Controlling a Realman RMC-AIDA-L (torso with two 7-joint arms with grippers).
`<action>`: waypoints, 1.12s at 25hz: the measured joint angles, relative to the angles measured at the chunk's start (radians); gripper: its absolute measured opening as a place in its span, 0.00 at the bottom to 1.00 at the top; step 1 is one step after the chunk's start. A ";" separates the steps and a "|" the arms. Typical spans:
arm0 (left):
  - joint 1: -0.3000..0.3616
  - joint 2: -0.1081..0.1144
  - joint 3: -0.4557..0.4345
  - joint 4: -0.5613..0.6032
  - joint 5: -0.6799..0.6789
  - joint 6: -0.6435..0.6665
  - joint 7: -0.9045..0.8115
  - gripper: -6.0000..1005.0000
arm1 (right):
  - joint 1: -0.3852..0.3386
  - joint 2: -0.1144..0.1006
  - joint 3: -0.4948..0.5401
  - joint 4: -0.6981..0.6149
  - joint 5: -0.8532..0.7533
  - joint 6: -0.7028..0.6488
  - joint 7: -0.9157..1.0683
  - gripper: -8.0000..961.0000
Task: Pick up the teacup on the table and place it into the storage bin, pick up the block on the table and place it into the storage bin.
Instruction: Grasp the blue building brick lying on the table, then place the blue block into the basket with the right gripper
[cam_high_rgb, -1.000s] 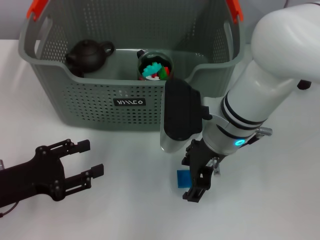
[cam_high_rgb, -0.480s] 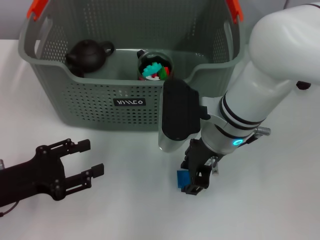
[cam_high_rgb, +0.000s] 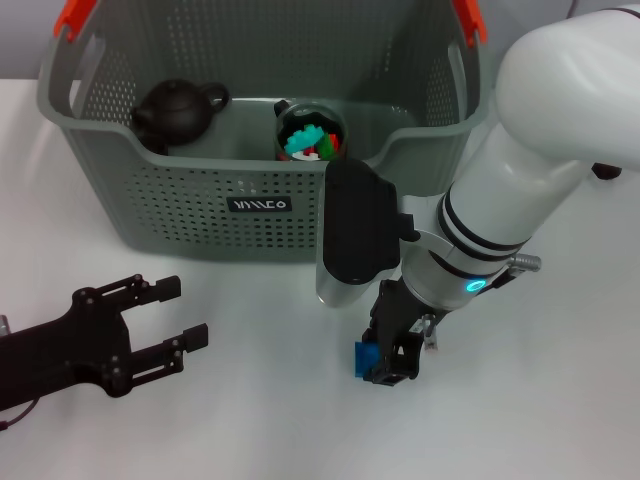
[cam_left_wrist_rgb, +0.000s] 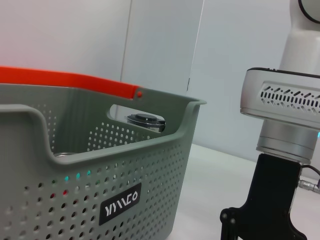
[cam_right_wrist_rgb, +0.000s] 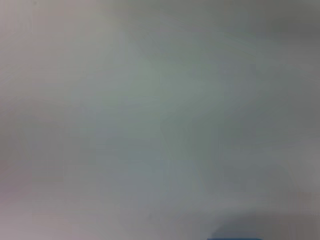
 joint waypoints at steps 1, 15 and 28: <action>0.000 0.000 0.000 0.000 0.000 0.000 0.000 0.69 | 0.000 0.000 0.002 -0.002 0.000 -0.002 0.001 0.44; -0.001 0.003 -0.003 0.001 -0.001 0.000 0.000 0.69 | -0.185 -0.011 0.443 -0.384 0.025 -0.273 -0.124 0.44; -0.031 0.008 -0.005 0.002 -0.009 0.005 -0.002 0.69 | -0.237 -0.014 0.880 -0.596 0.396 -0.373 -0.205 0.44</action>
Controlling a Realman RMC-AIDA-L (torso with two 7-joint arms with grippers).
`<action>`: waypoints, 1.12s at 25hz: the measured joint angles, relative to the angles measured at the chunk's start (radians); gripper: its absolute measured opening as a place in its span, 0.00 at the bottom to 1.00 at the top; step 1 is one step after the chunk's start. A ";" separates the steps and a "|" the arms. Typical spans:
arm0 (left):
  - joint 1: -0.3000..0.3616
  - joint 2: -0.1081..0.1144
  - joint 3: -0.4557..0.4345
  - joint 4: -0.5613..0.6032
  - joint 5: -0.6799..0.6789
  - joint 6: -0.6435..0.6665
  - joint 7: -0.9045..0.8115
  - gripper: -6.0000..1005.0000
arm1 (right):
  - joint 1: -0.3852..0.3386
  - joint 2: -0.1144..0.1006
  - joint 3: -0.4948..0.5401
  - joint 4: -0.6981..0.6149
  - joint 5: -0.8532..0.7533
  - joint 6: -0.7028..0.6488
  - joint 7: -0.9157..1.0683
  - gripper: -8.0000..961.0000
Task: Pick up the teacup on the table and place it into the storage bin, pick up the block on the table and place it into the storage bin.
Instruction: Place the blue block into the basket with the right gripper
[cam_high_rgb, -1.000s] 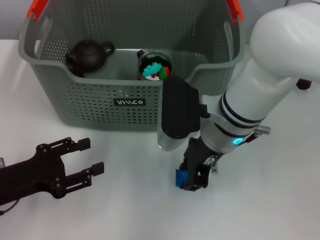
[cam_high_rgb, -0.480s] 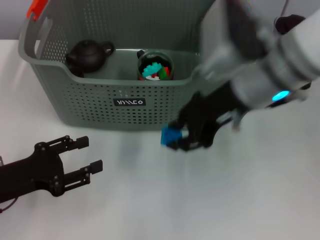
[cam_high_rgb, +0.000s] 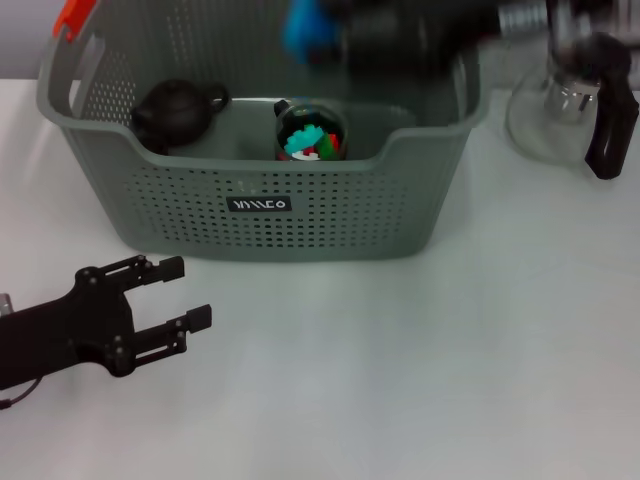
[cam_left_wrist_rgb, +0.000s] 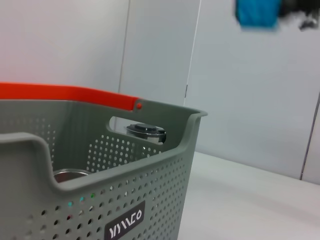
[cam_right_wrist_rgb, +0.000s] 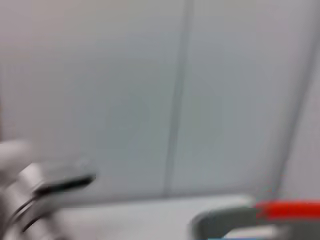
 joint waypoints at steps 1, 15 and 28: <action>-0.002 0.000 0.000 0.000 0.000 0.001 0.000 0.69 | 0.011 0.000 0.004 -0.006 0.000 0.045 0.018 0.44; -0.008 0.001 -0.010 -0.002 -0.001 -0.003 -0.001 0.69 | 0.346 0.008 -0.144 0.278 -0.633 0.536 0.470 0.44; -0.006 0.001 -0.021 -0.013 -0.001 -0.006 0.000 0.69 | 0.499 0.019 -0.433 0.700 -0.679 0.739 0.484 0.44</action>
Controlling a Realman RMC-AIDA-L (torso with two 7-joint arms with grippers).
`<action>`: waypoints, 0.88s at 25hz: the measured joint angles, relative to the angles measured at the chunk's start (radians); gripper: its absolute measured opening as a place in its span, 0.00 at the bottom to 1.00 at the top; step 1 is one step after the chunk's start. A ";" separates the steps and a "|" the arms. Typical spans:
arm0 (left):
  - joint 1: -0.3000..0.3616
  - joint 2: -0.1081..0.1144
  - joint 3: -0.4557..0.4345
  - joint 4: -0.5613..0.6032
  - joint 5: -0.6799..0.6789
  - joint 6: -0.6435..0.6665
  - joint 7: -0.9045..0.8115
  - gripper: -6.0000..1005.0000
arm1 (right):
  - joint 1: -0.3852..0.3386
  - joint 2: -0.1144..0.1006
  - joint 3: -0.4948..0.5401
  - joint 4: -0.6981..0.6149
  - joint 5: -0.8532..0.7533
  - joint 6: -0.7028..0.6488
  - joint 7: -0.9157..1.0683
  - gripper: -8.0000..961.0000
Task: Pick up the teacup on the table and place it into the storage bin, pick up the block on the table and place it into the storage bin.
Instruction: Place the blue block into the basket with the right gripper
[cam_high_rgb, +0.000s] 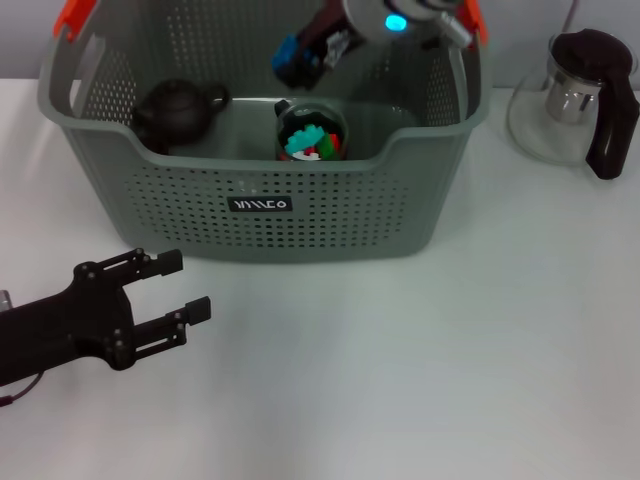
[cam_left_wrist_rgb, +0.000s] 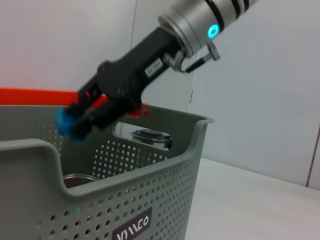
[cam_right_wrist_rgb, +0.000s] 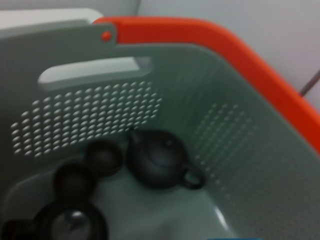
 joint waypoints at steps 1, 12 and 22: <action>0.001 -0.001 0.000 -0.001 0.000 -0.001 0.001 0.69 | 0.000 0.000 -0.012 0.007 0.007 -0.002 0.000 0.44; 0.005 -0.006 0.000 -0.001 0.000 -0.001 0.003 0.69 | -0.004 -0.005 -0.018 0.021 0.019 -0.039 0.030 0.44; 0.007 -0.007 0.000 -0.001 0.000 0.001 0.000 0.69 | -0.207 -0.008 0.047 -0.317 0.144 -0.064 -0.041 0.75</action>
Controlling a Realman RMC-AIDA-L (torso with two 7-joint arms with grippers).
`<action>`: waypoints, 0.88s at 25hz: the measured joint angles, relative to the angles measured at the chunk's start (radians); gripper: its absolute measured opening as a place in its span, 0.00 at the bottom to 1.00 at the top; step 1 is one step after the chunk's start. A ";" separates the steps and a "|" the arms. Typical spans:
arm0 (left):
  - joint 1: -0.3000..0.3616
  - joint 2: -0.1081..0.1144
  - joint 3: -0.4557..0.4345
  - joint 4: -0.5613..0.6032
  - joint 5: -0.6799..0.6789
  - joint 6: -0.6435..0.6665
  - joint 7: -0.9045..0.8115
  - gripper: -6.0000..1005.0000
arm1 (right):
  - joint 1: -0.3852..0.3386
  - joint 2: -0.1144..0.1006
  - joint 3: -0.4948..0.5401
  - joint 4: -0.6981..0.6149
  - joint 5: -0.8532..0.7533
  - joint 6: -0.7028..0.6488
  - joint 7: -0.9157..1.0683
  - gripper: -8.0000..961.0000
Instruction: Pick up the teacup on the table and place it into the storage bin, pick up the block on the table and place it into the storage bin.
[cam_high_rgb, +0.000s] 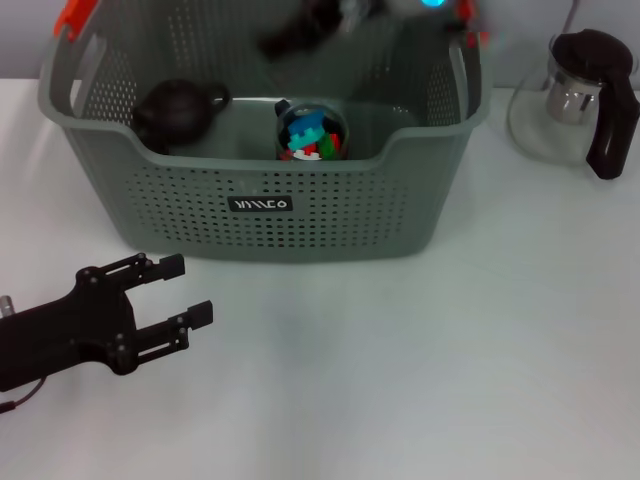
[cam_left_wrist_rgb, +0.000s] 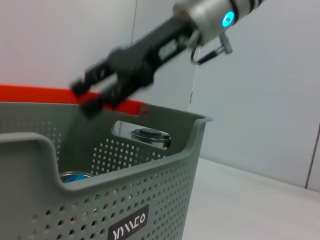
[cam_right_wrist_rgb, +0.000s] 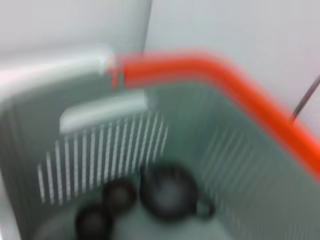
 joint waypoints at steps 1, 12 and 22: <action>0.000 0.000 0.000 0.000 0.000 -0.001 0.000 0.69 | -0.080 -0.001 -0.001 -0.102 0.062 0.022 -0.040 0.78; 0.002 0.013 0.006 0.007 0.004 0.071 0.007 0.69 | -0.690 -0.005 -0.013 -0.211 1.076 -0.251 -0.969 0.87; -0.011 0.023 0.089 0.061 0.104 0.118 0.004 0.69 | -0.847 -0.006 0.063 0.138 1.020 -0.481 -1.271 0.87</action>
